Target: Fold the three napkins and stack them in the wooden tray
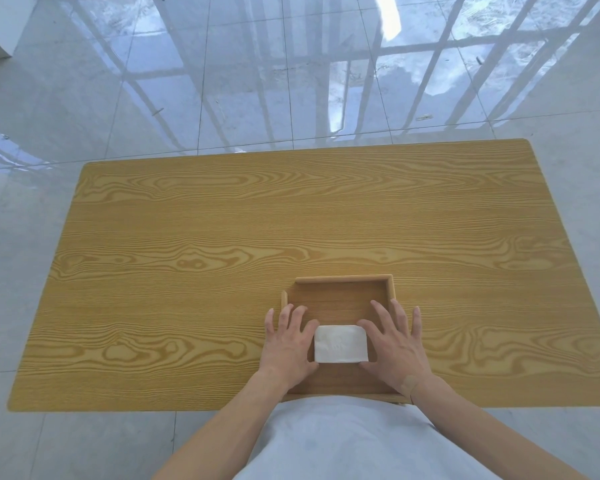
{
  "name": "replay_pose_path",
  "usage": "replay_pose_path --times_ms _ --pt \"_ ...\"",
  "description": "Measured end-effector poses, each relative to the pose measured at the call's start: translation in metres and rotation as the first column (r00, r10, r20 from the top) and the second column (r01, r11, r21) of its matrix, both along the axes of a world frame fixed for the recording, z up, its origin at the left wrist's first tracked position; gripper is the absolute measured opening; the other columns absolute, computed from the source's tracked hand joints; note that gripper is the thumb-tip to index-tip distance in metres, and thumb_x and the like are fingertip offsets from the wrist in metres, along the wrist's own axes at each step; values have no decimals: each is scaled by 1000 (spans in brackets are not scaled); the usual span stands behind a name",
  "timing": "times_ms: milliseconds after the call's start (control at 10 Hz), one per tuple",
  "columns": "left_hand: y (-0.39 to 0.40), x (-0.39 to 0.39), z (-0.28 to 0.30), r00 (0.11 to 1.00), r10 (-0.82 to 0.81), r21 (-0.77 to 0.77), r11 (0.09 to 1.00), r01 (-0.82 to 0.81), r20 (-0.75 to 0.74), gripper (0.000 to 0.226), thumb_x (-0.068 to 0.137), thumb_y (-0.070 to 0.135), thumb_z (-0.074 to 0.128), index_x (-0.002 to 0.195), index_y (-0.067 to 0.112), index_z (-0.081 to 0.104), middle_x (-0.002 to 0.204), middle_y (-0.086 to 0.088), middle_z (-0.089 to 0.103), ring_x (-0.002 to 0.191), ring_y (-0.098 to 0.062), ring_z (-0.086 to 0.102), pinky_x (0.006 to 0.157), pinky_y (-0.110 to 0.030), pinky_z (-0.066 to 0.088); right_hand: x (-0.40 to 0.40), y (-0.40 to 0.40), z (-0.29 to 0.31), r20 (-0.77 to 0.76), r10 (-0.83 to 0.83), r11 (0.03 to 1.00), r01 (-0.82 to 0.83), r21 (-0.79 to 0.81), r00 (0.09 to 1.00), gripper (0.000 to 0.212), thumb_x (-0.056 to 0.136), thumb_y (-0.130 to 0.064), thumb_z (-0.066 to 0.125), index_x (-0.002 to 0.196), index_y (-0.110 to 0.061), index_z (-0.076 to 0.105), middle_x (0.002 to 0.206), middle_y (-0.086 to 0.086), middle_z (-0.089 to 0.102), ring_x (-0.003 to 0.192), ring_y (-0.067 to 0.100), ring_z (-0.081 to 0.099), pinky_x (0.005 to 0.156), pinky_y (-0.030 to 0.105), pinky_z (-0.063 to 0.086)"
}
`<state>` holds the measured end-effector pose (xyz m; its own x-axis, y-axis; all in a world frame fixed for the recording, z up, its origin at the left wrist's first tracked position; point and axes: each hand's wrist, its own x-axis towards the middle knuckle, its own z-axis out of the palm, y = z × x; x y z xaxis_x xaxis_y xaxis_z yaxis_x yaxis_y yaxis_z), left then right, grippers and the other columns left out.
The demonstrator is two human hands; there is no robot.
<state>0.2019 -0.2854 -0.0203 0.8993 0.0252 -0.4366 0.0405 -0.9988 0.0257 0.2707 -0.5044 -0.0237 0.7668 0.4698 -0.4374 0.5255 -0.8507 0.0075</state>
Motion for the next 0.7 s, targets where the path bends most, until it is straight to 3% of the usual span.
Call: replay_pose_path --times_ms 400,500,600,700 --pt "5 0 3 999 20 -49 999 -21 -33 86 74 63 67 144 34 26 155 -3 15 148 -26 0 116 -56 -6 9 -6 7 -99 -32 993 43 114 995 87 68 -70 67 142 -44 30 163 -1 8 149 32 -11 117 60 -11" --pt "8 0 17 997 70 -199 977 -76 -34 79 76 64 63 143 35 32 152 2 25 147 -21 9 119 -50 -1 11 -11 20 -139 -14 979 42 199 990 73 76 -67 62 140 -43 35 160 -6 22 150 27 4 122 52 3" --pt "15 6 33 995 94 -321 942 -100 -32 70 80 62 60 140 33 40 146 6 39 141 -17 25 118 -41 15 20 -16 36 -179 -28 961 76 267 983 58 82 -62 59 134 -40 45 148 -13 41 143 19 25 117 39 23" --pt "24 14 69 994 107 -473 874 -108 -30 58 85 58 60 135 31 48 138 12 49 130 -11 42 107 -30 32 33 -20 69 -249 -71 918 161 363 966 44 87 -59 58 126 -40 53 134 -19 54 125 10 47 101 29 39"
